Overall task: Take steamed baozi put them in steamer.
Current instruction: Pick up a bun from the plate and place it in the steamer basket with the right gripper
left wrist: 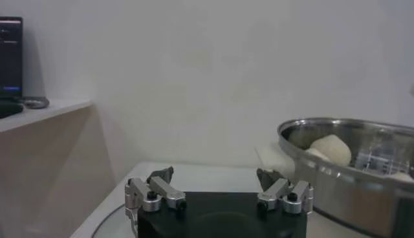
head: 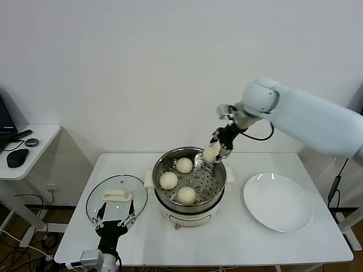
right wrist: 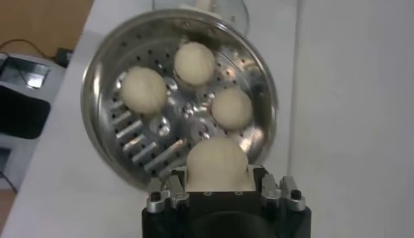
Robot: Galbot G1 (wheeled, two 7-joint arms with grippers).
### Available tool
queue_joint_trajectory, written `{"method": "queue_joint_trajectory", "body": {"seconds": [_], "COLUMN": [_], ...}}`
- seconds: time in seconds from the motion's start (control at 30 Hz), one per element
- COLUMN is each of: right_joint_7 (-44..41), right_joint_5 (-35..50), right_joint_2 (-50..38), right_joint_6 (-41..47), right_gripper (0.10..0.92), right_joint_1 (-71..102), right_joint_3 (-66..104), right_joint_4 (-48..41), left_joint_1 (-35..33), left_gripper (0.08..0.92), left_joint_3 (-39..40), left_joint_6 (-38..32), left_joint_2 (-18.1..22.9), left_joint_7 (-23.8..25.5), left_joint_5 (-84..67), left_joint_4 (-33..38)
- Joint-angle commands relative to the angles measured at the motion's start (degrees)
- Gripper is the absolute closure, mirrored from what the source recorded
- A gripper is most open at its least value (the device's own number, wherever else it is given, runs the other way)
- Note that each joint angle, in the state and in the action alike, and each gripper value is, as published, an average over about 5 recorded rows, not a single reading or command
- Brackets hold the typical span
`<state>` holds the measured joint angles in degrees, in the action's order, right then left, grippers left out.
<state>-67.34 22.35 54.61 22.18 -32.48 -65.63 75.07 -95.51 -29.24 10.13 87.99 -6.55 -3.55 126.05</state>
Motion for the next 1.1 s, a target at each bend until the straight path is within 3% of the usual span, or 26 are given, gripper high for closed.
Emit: {"method": "queue_joint_trajectory", "body": {"seconds": [0.03, 0.77, 1.1], "right_joint_7": [2.7, 5.9, 5.9], "right_joint_5": [-0.8, -9.8, -6.0], "right_joint_2": [9.6, 9.1, 2.4], "right_joint_6": [4.3, 5.8, 5.2], "right_gripper": [0.424, 0.426, 0.219], "right_joint_1": [1.3, 6.5, 5.6], "right_joint_3": [-7.4, -6.9, -0.3], "right_joint_4": [-2.2, -2.6, 0.4], "left_joint_1": [-0.1, 1.1, 0.9], "left_gripper": [0.177, 0.177, 0.177], "left_joint_3": [-0.1, 0.0, -0.2], "left_joint_6": [0.0, 0.1, 0.2], "left_joint_2": [0.0, 0.7, 1.1], "left_joint_7": [0.0, 0.1, 0.7], "left_joint_5": [-0.2, -0.7, -0.8], "left_joint_4": [0.8, -0.7, -0.1]}}
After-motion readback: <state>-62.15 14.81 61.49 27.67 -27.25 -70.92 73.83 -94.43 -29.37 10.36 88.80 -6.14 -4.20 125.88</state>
